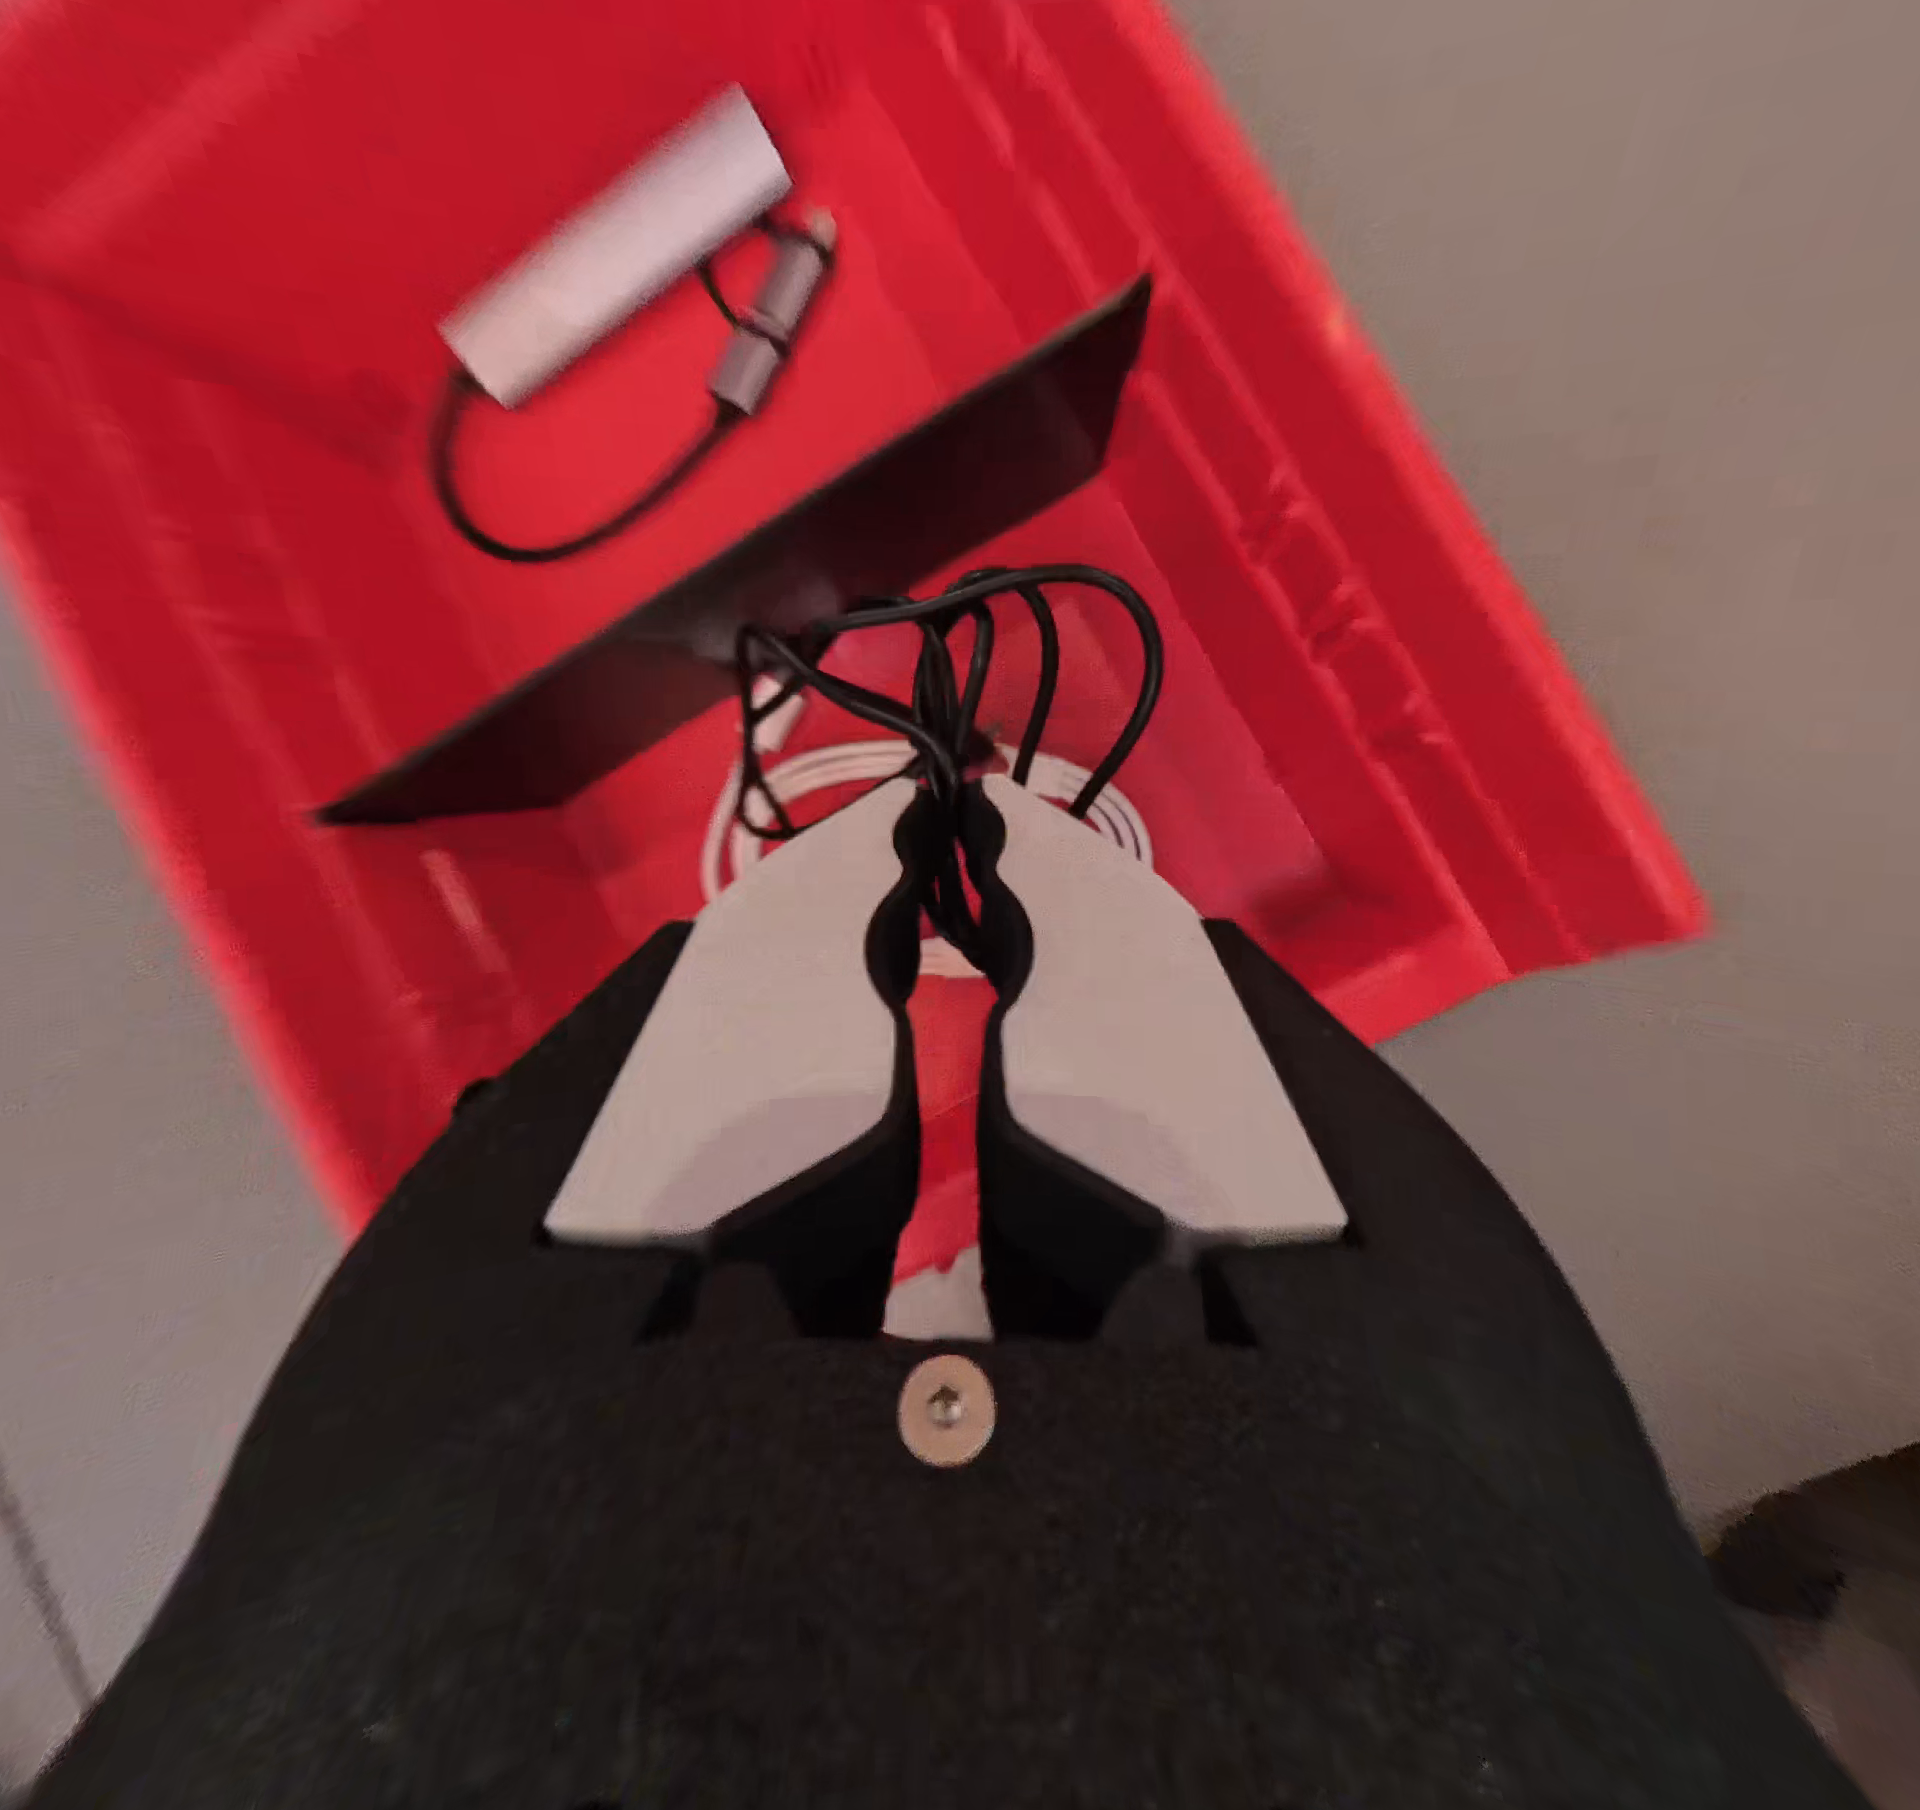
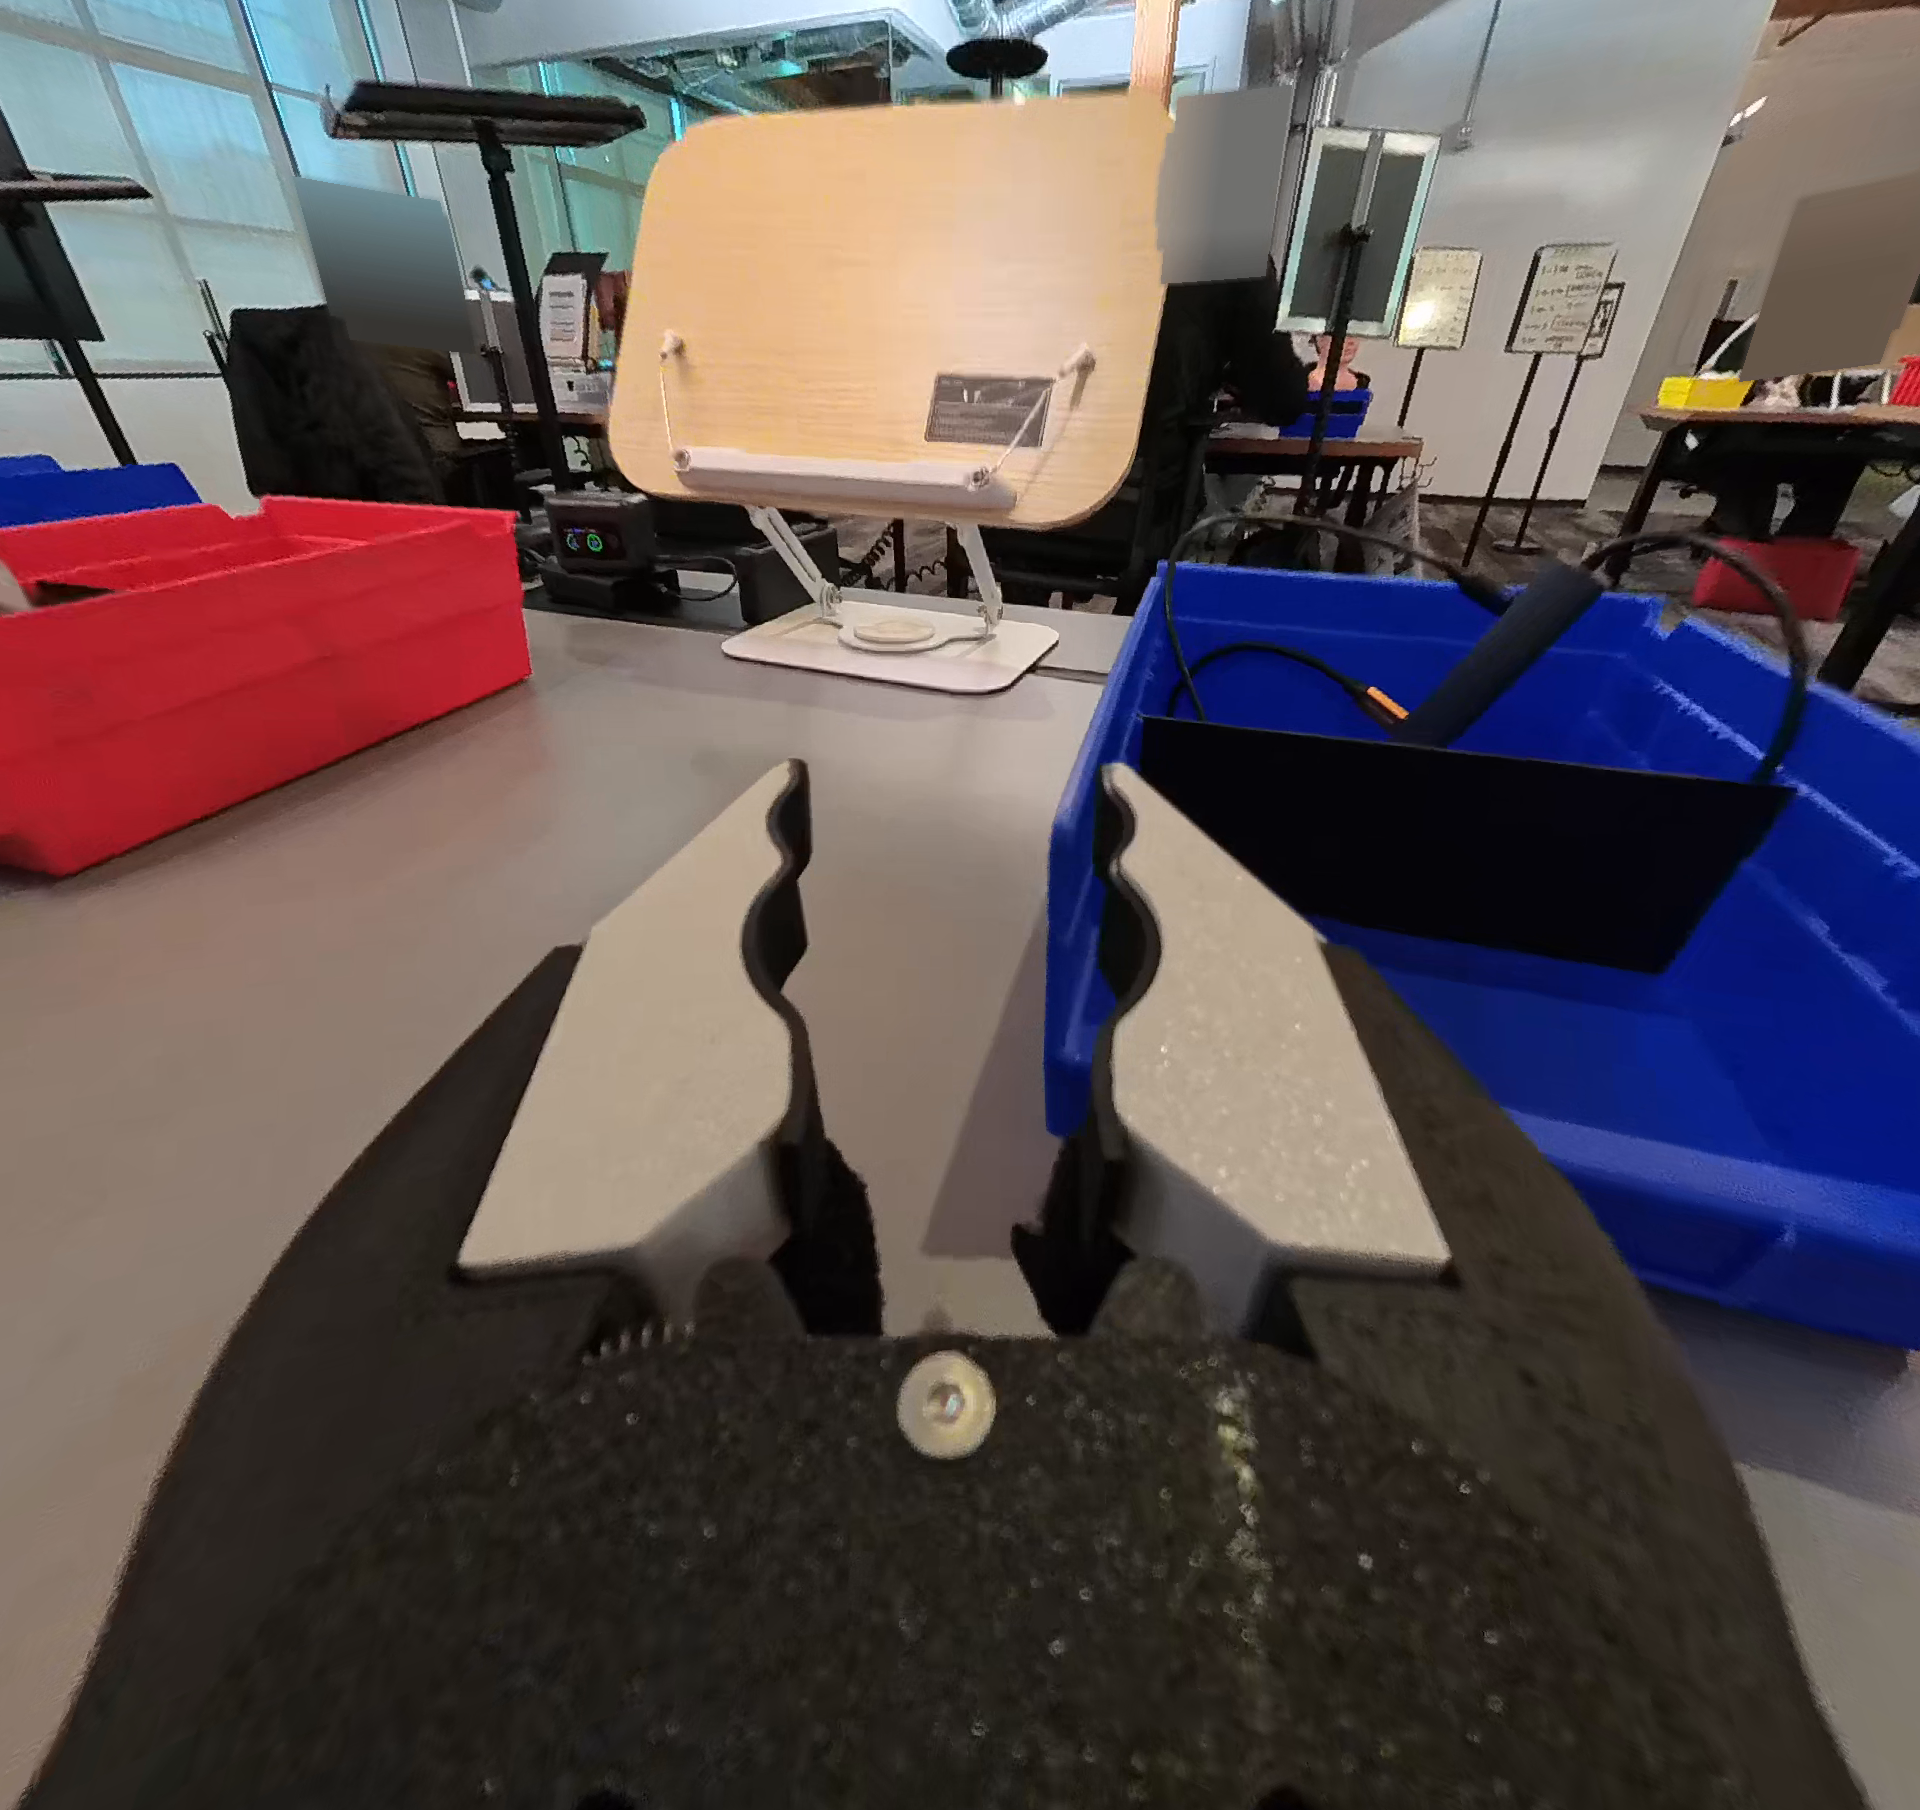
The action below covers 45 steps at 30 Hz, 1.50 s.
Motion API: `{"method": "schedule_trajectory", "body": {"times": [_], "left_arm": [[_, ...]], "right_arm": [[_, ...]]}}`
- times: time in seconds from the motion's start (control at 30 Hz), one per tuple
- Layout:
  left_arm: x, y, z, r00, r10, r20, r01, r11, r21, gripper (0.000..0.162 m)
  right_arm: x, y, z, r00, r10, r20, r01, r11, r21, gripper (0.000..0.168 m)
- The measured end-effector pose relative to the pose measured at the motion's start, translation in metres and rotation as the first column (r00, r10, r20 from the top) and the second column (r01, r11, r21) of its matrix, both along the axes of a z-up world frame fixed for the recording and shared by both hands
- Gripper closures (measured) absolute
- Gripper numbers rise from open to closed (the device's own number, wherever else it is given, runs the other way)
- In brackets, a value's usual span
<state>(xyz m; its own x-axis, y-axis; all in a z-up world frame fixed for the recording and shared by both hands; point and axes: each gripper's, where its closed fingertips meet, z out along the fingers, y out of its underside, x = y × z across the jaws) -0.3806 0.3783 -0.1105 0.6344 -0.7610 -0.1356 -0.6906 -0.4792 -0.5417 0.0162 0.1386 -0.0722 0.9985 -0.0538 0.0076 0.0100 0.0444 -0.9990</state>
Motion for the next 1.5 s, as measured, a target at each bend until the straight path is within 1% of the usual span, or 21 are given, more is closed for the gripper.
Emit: {"method": "schedule_trajectory", "body": {"times": [0.03, 0.1, 0.17, 0.23, 0.27, 0.33, 0.37, 0.5, 0.57, 0.7, 0.77, 0.87, 0.97, 1.03, 1.07, 1.17, 1.23, 1.27, 1.37, 1.43, 1.5], "left_arm": [[0.001, -0.004, 0.023, 0.999, -0.012, 0.030, 0.010, 0.998, 0.061, 0.157], [0.014, -0.021, 0.068, 0.989, -0.076, 0.129, 0.055, 0.986, 0.156, 0.157], [0.043, -0.054, 0.106, 0.948, -0.230, 0.221, 0.175, 0.954, 0.242, 0.157], [0.076, -0.093, 0.128, 0.881, -0.410, 0.236, 0.325, 0.887, 0.329, 0.157], [0.093, -0.110, 0.128, 0.854, -0.461, 0.240, 0.377, 0.867, 0.326, 0.157], [0.132, -0.147, 0.108, 0.784, -0.557, 0.274, 0.495, 0.827, 0.265, 0.157], [0.152, -0.166, 0.087, 0.749, -0.597, 0.288, 0.557, 0.803, 0.213, 0.157], [0.207, -0.213, -0.018, 0.703, -0.690, 0.173, 0.692, 0.720, 0.059, 0.157], [0.223, -0.239, -0.046, 0.648, -0.745, 0.161, 0.750, 0.661, 0.039, 0.157], [0.226, -0.266, -0.064, 0.501, -0.865, -0.001, 0.859, 0.498, 0.121, 0.156], [0.223, -0.265, -0.068, 0.480, -0.875, -0.058, 0.873, 0.471, 0.125, 0.156], [0.221, -0.263, -0.071, 0.469, -0.879, -0.092, 0.880, 0.456, 0.130, 0.156], [0.221, -0.262, -0.071, 0.472, -0.874, -0.117, 0.879, 0.457, 0.135, 0.156], [0.222, -0.263, -0.072, 0.473, -0.873, -0.121, 0.879, 0.457, 0.136, 0.156], [0.222, -0.264, -0.072, 0.473, -0.873, -0.115, 0.879, 0.459, 0.133, 0.156], [0.223, -0.251, -0.072, 0.549, -0.831, -0.091, 0.833, 0.536, 0.139, 0.156], [0.224, -0.244, -0.066, 0.626, -0.779, 0.040, 0.775, 0.627, 0.078, 0.156], [0.224, -0.245, -0.064, 0.650, -0.747, 0.138, 0.753, 0.658, 0.018, 0.155], [0.224, -0.247, -0.051, 0.679, -0.625, 0.385, 0.702, 0.707, -0.089, 0.151], [0.226, -0.230, -0.034, 0.702, -0.497, 0.511, 0.623, 0.776, -0.100, 0.135], [0.227, -0.204, -0.017, 0.704, -0.375, 0.603, 0.538, 0.836, -0.109, 0.128]], "right_arm": [[-0.002, -0.002, 0.004, 1.000, 0.003, 0.009, -0.003, 1.000, 0.016, 0.117], [-0.013, -0.003, 0.011, 0.999, 0.045, 0.019, -0.046, 0.999, 0.020, 0.123], [-0.034, -0.001, 0.013, 0.990, 0.144, -0.004, -0.144, 0.990, 0.000, 0.126], [-0.054, 0.002, 0.011, 0.972, 0.234, -0.035, -0.235, 0.972, -0.028, 0.126], [-0.059, 0.004, 0.009, 0.966, 0.255, -0.038, -0.256, 0.966, -0.038, 0.124], [-0.061, 0.005, 0.005, 0.965, 0.261, -0.026, -0.262, 0.964, -0.050, 0.124], [-0.061, 0.005, 0.003, 0.964, 0.264, -0.024, -0.264, 0.963, -0.059, 0.124], [-0.062, 0.004, -0.013, 0.956, 0.287, -0.058, -0.292, 0.946, -0.138, 0.126], [-0.069, 0.005, -0.032, 0.942, 0.316, -0.116, -0.335, 0.912, -0.237, 0.128], [-0.101, 0.005, -0.064, 0.866, 0.425, -0.265, -0.499, 0.771, -0.395, 0.133], [-0.116, 0.007, -0.070, 0.814, 0.460, -0.355, -0.579, 0.692, -0.431, 0.140], [-0.135, 0.013, -0.078, 0.726, 0.496, -0.476, -0.687, 0.561, -0.462, 0.139], [-0.150, 0.021, -0.081, 0.671, 0.516, -0.532, -0.741, 0.487, -0.463, 0.141], [-0.151, 0.026, -0.095, 0.708, 0.504, -0.495, -0.705, 0.453, -0.546, 0.161], [-0.149, 0.030, -0.098, 0.731, 0.502, -0.462, -0.678, 0.461, -0.573, 0.166], [-0.147, 0.046, -0.078, 0.763, 0.487, -0.426, -0.646, 0.598, -0.474, 0.168], [-0.141, 0.052, -0.066, 0.789, 0.451, -0.417, -0.600, 0.709, -0.369, 0.168], [-0.138, 0.052, -0.063, 0.787, 0.428, -0.443, -0.588, 0.737, -0.332, 0.168], [-0.138, 0.046, -0.059, 0.734, 0.444, -0.513, -0.630, 0.727, -0.273, 0.168], [-0.136, 0.044, -0.058, 0.727, 0.459, -0.511, -0.642, 0.718, -0.269, 0.168], [-0.136, 0.042, -0.057, 0.719, 0.470, -0.513, -0.651, 0.713, -0.260, 0.168]]}}
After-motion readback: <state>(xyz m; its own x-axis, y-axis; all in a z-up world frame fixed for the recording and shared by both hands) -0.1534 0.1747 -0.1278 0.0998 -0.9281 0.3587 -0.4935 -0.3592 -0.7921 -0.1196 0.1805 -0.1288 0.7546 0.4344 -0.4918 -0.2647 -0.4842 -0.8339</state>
